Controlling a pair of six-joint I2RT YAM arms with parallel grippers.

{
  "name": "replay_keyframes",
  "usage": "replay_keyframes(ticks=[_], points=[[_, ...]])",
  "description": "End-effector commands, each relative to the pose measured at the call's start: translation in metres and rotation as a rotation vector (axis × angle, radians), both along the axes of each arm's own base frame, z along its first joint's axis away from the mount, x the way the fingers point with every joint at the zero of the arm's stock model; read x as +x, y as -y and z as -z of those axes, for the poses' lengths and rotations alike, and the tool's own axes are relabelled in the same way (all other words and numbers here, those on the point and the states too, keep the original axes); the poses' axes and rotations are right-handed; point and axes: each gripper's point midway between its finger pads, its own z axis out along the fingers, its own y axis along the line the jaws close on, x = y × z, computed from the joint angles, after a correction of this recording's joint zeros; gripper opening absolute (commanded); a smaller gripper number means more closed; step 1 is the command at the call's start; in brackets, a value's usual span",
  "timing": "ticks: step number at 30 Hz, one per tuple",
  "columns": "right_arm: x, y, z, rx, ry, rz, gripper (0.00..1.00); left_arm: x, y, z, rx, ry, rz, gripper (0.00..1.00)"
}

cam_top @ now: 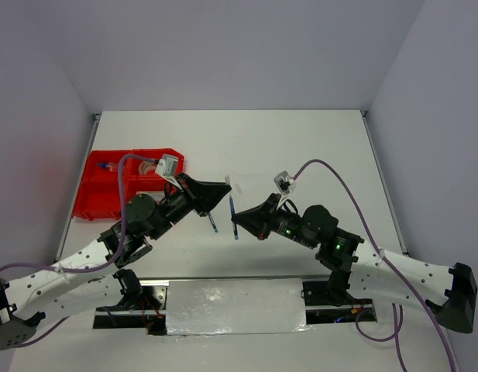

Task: Sort the stationery into containers
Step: Close the pen cap on the pen.

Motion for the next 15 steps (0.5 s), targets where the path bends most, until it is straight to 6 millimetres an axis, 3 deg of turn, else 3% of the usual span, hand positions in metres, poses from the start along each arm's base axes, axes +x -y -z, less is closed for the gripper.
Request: replay_keyframes(ticks=[1,15], points=[[-0.0011,-0.0018,-0.0347,0.064,0.058,-0.005,0.0,-0.0005,-0.0012,-0.0137,-0.033,0.046,-0.006,0.0],[0.002,-0.0041,-0.0403,0.064,0.067,0.001,0.0,0.0022,-0.0031,-0.0048,-0.008,0.035,-0.024,0.0]])
